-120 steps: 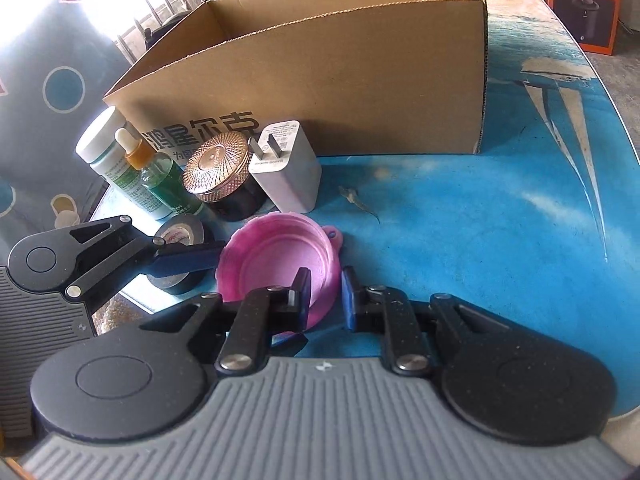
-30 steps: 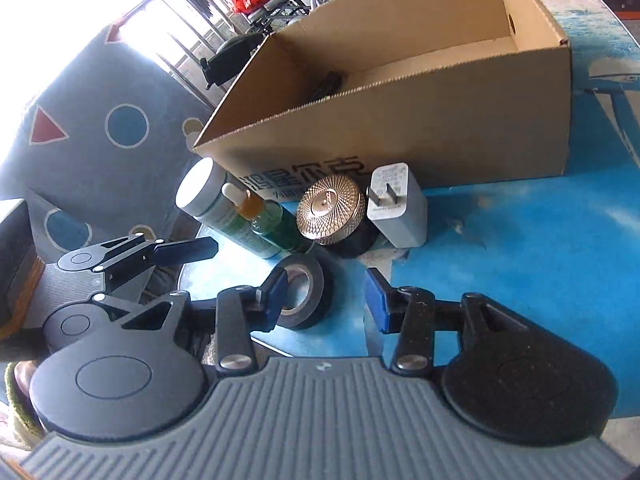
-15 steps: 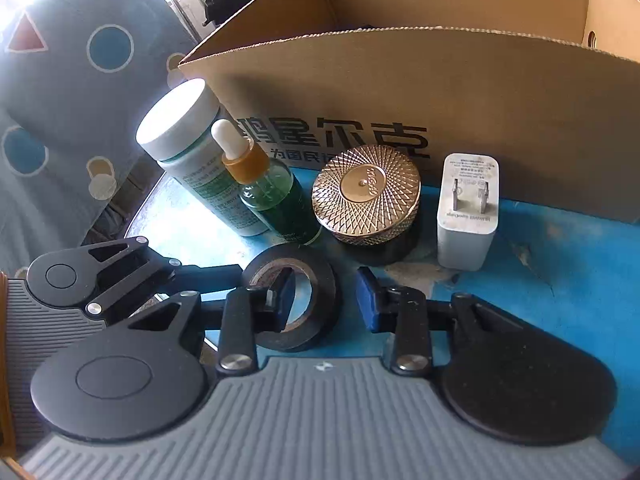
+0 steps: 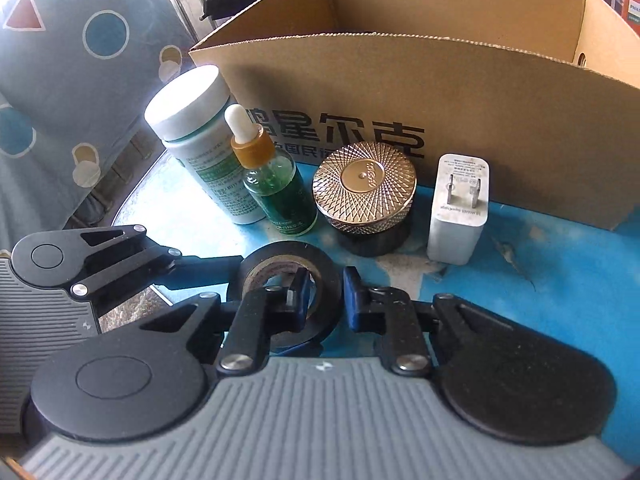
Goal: Organize rigid objects
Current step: 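Grasp the black tape roll with the right tool and lift it, then lower the black tape roll into the box and open the right tool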
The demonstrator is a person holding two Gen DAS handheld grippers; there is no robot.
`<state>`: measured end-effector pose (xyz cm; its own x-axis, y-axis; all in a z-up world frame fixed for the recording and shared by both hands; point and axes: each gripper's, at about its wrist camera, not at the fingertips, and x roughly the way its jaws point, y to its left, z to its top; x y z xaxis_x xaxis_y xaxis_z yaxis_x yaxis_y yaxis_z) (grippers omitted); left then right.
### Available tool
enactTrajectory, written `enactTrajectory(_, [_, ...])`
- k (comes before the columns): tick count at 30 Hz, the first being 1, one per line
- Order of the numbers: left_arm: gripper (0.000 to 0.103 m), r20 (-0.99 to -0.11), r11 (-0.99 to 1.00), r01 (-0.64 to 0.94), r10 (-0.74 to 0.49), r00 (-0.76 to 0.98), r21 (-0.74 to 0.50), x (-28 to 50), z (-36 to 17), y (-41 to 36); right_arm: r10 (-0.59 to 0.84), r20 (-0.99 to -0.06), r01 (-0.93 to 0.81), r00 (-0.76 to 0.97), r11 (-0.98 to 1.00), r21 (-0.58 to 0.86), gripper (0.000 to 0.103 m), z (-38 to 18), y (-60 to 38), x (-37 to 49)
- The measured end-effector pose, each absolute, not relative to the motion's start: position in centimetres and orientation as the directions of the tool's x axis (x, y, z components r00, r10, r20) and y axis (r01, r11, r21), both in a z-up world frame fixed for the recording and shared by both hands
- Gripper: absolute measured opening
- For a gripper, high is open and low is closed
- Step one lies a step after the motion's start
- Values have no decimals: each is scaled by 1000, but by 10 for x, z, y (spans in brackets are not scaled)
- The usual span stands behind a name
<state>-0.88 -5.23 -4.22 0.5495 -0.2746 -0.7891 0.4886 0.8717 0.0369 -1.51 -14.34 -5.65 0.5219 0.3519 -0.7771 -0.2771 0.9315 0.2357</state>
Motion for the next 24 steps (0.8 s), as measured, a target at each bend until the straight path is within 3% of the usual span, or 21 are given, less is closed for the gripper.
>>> enactTrajectory(8, [66, -654, 838, 516, -292, 697, 176, -35, 35, -73, 320, -662, -297, 678, 943, 151, 17, 23, -160, -52])
enactTrajectory(14, [66, -581, 827, 504, -290, 761, 247, -3, 89, -88, 337, -575, -329, 746, 936, 122, 17, 90, -178, -28])
enactTrajectory(18, [66, -636, 813, 532, -284, 717, 236, 45, 104, -100, 356, -616, -344, 703, 928, 143, 18, 116, -192, 24])
enactTrajectory(24, [66, -817, 821, 567, -279, 504, 69, 155, 80, -98, 383, -765, -293, 518, 920, 262, 18, 105, -208, 138])
